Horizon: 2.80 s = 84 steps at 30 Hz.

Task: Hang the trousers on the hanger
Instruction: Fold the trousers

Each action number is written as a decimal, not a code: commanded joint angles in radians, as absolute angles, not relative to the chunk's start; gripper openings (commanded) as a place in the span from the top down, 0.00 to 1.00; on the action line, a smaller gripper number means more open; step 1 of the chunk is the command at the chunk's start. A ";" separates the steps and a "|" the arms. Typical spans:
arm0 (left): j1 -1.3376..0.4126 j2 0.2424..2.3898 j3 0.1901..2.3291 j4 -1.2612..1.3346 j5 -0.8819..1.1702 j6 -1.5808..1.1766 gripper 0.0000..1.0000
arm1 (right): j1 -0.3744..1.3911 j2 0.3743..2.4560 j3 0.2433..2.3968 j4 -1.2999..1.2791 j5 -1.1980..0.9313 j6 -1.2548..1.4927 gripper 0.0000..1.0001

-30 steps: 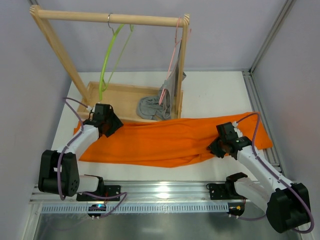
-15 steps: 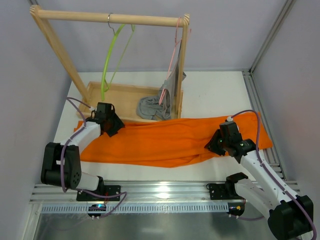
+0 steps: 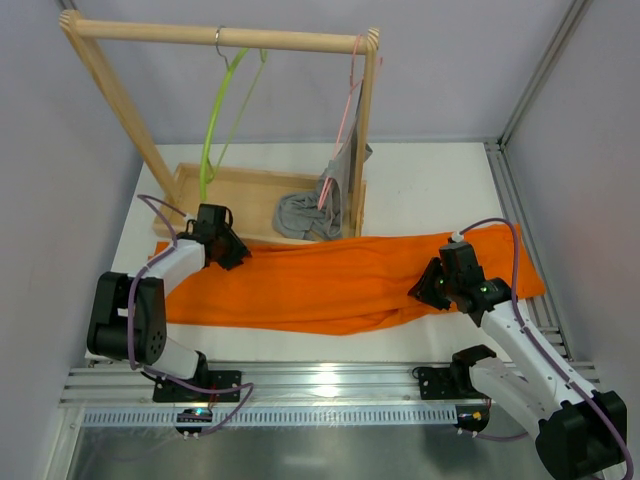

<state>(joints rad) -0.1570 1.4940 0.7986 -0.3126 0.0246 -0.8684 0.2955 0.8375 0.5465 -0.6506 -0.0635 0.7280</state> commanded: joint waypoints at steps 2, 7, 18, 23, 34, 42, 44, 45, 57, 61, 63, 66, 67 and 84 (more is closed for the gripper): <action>-0.160 1.488 0.831 -0.245 0.043 -0.890 0.69 | 0.304 0.825 0.552 -0.614 -0.075 0.701 0.69; -0.160 1.491 0.836 -0.244 0.040 -0.891 0.73 | 0.304 0.830 0.538 -0.594 -0.092 0.701 0.69; -0.160 1.465 0.813 -0.235 0.021 -0.926 0.60 | 0.302 0.827 0.508 -0.571 -0.104 0.710 0.69; -0.161 1.463 0.816 -0.235 0.028 -0.934 0.59 | 0.304 0.824 0.509 -0.569 -0.106 0.710 0.69; -0.181 1.508 0.818 -0.210 0.041 -0.943 0.63 | 0.304 0.827 0.505 -0.563 -0.110 0.710 0.69; -0.201 1.467 0.837 -0.210 0.045 -0.953 0.99 | 0.302 0.831 0.508 -0.558 -0.104 0.712 0.69; -0.207 1.451 0.845 -0.213 0.040 -0.954 0.99 | 0.302 0.838 0.506 -0.555 -0.106 0.710 0.69; -0.209 1.433 0.850 -0.209 0.035 -0.953 0.99 | 0.302 0.838 0.505 -0.552 -0.106 0.712 0.69; -0.219 1.459 0.844 -0.100 0.021 -0.937 1.00 | 0.304 0.839 0.505 -0.552 -0.107 0.710 0.69; -0.219 1.497 0.844 -0.086 0.009 -0.920 0.99 | 0.304 0.836 0.509 -0.558 -0.106 0.709 0.69; -0.219 1.512 0.845 -0.081 0.009 -0.911 0.99 | 0.304 0.835 0.512 -0.564 -0.106 0.706 0.69; -0.219 1.511 0.831 -0.068 0.009 -0.897 0.97 | 0.302 0.830 0.520 -0.574 -0.103 0.704 0.69; -0.221 1.500 0.825 -0.071 -0.026 -0.876 0.95 | 0.304 0.824 0.531 -0.584 -0.101 0.703 0.69; -0.186 1.117 0.894 -0.603 -0.350 -0.753 0.46 | 0.302 0.822 0.515 -0.724 -0.005 0.854 0.69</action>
